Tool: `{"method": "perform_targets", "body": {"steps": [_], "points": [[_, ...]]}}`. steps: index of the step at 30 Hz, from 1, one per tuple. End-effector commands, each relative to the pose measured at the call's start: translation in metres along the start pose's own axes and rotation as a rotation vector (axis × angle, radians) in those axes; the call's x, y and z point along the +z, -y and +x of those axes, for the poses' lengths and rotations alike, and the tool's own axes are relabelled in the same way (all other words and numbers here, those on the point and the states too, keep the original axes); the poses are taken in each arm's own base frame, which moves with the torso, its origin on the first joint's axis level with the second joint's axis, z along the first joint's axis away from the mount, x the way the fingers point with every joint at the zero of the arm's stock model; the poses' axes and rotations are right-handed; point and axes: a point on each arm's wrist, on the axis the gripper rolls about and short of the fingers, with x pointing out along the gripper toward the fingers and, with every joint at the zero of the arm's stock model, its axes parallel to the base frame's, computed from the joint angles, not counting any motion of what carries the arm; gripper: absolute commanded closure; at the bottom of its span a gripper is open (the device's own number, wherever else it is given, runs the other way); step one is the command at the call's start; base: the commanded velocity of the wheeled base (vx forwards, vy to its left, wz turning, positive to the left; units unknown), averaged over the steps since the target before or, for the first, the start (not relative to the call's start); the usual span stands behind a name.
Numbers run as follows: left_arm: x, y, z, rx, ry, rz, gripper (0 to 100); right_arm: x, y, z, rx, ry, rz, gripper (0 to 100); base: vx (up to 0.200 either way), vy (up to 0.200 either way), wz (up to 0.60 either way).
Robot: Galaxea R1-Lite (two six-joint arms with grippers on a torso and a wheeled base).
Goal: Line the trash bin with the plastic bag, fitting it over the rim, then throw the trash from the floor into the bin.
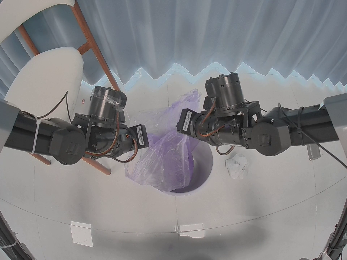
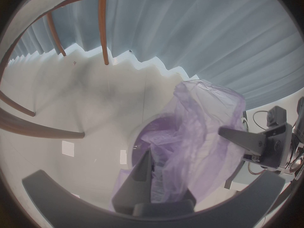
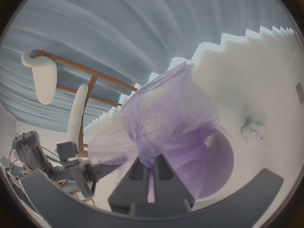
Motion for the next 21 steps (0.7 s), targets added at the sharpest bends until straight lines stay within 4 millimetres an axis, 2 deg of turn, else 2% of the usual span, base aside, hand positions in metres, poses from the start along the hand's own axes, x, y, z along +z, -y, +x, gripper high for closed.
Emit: {"method": "perform_targets", "body": {"steps": [1,5,9,16,21], "points": [[0.003,-0.005,-0.004,0.037,0.020,-0.012,100,0.011,0.009,-0.019,-0.005,0.020,0.004,100,0.000,0.000,0.00],[0.003,-0.008,-0.012,0.045,0.026,-0.015,100,0.019,0.025,-0.035,0.002,0.003,-0.001,100,0.000,0.000,0.00],[-0.007,-0.014,-0.018,0.061,-0.002,-0.011,100,0.024,0.043,-0.044,0.008,-0.018,-0.020,100,0.000,0.000,0.00],[-0.037,-0.019,-0.028,0.082,-0.087,0.014,100,0.039,0.074,-0.042,0.027,-0.029,-0.106,100,0.000,0.000,0.00],[-0.036,-0.021,-0.028,0.103,-0.073,0.014,100,0.049,0.096,-0.031,0.026,0.005,-0.127,100,0.000,0.000,0.00]]}}
